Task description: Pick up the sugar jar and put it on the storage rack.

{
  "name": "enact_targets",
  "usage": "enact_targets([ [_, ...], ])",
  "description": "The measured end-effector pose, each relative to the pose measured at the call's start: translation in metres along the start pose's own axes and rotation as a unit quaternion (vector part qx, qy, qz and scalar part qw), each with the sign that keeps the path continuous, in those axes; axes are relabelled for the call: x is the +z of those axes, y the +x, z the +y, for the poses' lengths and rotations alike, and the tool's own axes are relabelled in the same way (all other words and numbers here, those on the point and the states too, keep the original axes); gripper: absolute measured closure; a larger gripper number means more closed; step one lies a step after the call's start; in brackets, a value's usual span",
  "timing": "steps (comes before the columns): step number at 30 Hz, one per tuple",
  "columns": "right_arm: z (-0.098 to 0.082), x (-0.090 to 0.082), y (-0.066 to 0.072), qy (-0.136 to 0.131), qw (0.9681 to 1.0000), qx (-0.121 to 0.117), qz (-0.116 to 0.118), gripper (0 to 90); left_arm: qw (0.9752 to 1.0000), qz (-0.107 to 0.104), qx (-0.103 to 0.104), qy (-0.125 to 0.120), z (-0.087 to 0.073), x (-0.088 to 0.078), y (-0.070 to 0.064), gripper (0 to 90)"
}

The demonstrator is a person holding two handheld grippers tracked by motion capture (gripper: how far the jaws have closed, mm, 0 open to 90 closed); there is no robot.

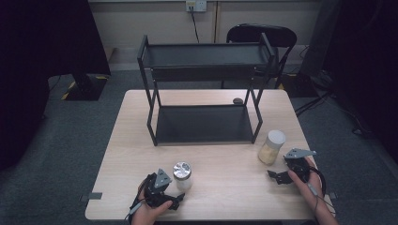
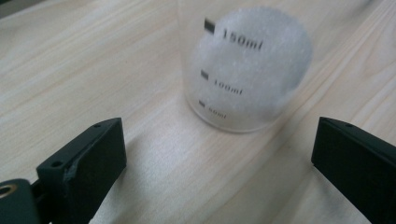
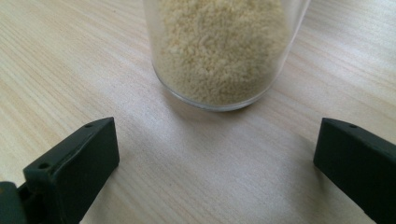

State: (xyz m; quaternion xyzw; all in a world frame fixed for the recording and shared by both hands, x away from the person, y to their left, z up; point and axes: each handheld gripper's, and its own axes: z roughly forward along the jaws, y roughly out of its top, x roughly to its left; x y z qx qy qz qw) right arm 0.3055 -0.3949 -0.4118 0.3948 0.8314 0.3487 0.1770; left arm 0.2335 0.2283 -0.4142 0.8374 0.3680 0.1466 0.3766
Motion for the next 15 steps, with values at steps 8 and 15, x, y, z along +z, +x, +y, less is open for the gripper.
enact_targets([
  [8,0.000,0.000,0.000,0.000,1.0000,0.000,0.000,0.0,0.9998,-0.011,-0.005,-0.017,0.004,0.001,0.002,2.2],
  [15,0.000,0.000,0.000,0.000,1.0000,0.000,0.000,0.0,0.9988,-0.027,-0.006,-0.039,0.005,0.010,0.005,7.0],
])
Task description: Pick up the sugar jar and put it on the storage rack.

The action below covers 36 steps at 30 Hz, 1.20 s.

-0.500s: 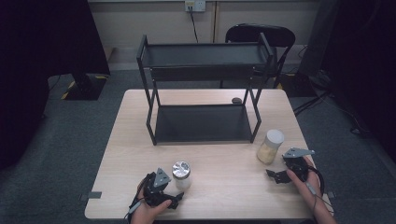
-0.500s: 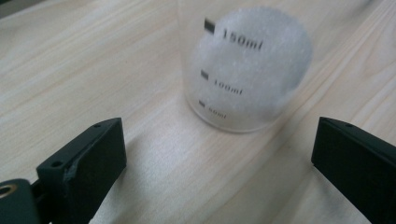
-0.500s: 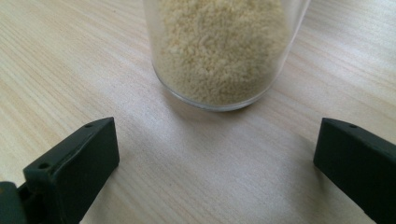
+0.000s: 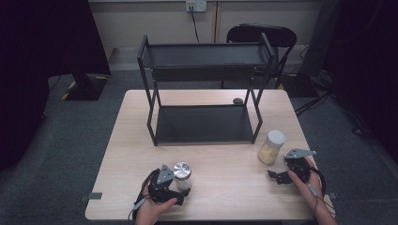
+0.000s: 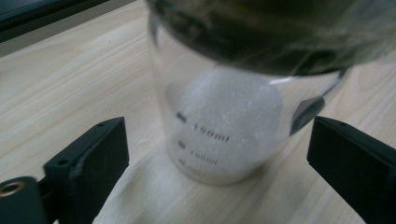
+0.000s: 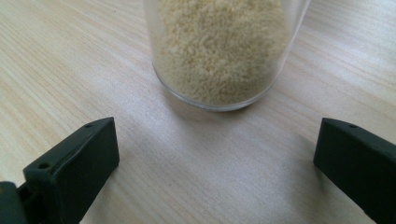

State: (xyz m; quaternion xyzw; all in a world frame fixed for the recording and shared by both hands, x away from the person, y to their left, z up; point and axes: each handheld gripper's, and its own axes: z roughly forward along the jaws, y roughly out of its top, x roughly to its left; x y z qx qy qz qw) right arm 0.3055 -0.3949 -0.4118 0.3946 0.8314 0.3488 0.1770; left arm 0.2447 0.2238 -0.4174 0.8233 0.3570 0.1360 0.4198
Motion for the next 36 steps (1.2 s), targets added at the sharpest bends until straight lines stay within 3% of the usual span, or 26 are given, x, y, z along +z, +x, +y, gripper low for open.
enact_targets([
  [10,0.000,0.000,0.000,0.000,1.0000,0.000,0.000,0.0,0.9996,-0.023,-0.006,-0.019,0.001,0.011,0.008,20.1],
  [16,0.000,0.000,0.000,0.000,1.0000,0.000,0.000,0.0,0.9995,-0.021,-0.004,-0.023,0.000,0.011,0.011,27.7],
  [20,0.000,0.000,0.000,0.000,1.0000,0.000,0.000,0.0,0.9996,-0.017,0.009,-0.023,0.002,0.009,0.009,28.8],
  [33,0.000,0.000,0.000,0.000,1.0000,0.000,0.000,0.0,0.9991,-0.036,-0.015,-0.015,0.016,0.007,0.018,30.7],
  [36,0.000,0.000,0.000,0.000,1.0000,0.000,0.000,0.0,0.9984,-0.049,-0.025,-0.015,0.020,0.008,0.024,30.8],
])
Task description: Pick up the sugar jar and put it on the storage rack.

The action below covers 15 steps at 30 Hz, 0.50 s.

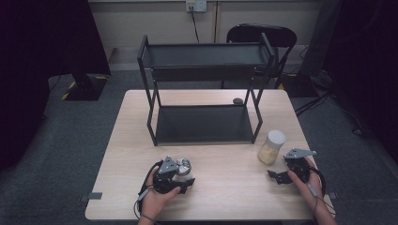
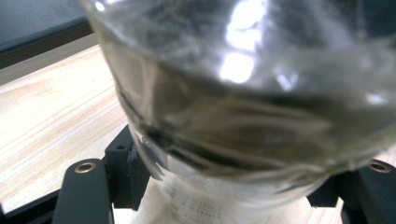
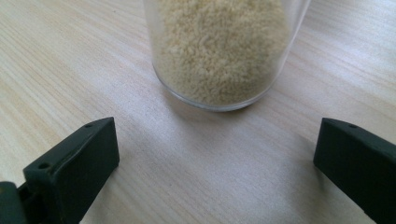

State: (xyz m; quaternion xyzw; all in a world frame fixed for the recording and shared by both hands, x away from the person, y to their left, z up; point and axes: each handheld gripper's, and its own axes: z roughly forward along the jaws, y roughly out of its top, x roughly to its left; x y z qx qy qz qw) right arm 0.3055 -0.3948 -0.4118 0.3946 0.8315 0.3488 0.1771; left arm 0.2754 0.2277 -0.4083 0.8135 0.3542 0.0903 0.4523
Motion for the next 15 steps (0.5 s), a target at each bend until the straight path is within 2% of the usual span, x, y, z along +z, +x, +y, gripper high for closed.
enact_targets([
  [15,0.000,0.000,0.000,0.000,1.0000,0.000,0.000,0.0,0.9999,0.003,-0.009,-0.005,0.023,0.003,0.011,31.0],
])
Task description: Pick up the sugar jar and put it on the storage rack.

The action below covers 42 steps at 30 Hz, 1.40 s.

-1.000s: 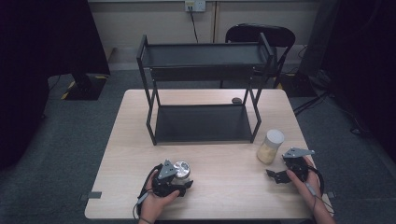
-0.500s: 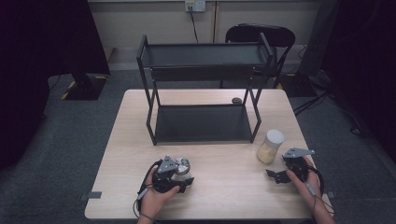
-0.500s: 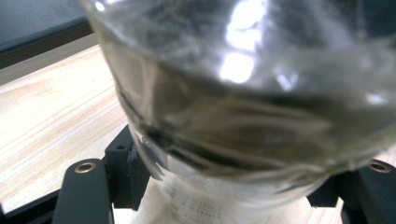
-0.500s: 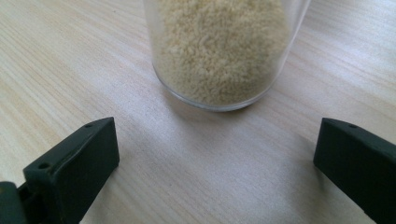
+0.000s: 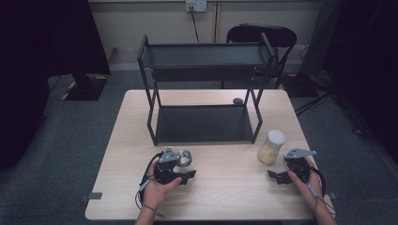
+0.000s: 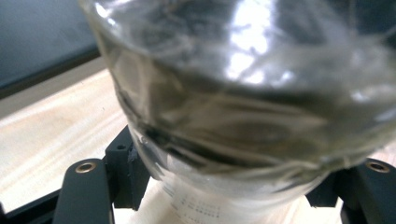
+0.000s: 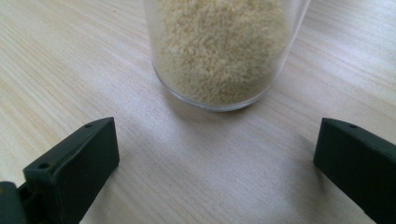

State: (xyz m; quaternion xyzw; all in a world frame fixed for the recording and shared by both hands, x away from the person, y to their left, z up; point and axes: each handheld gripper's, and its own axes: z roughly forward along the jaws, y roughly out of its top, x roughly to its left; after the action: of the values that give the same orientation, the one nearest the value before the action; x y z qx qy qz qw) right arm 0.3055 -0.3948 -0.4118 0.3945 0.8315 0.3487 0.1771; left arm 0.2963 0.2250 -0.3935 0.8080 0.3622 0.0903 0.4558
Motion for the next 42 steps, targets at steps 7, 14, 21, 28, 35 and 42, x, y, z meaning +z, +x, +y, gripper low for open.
enact_targets([
  [7,0.000,0.000,0.000,0.000,1.0000,0.000,0.000,0.0,1.0000,0.004,0.003,0.004,0.014,0.005,0.003,31.0],
  [14,0.000,0.000,0.000,0.000,1.0000,0.000,0.000,0.0,1.0000,0.003,0.000,-0.001,0.026,0.009,0.008,31.0],
  [21,0.000,0.000,0.000,0.000,1.0000,0.000,0.000,0.0,1.0000,0.000,-0.006,-0.004,0.040,0.012,0.013,31.1],
  [28,0.000,0.000,0.000,0.000,1.0000,0.000,0.000,0.0,1.0000,0.000,-0.002,-0.003,0.057,0.012,0.017,31.1],
  [35,0.000,0.000,0.000,0.000,1.0000,0.000,0.000,0.0,1.0000,-0.002,-0.002,-0.006,0.072,0.012,0.020,31.1],
  [42,0.000,0.000,0.000,0.000,1.0000,0.000,0.000,0.0,1.0000,-0.001,0.000,-0.005,0.087,0.011,0.022,31.1],
])
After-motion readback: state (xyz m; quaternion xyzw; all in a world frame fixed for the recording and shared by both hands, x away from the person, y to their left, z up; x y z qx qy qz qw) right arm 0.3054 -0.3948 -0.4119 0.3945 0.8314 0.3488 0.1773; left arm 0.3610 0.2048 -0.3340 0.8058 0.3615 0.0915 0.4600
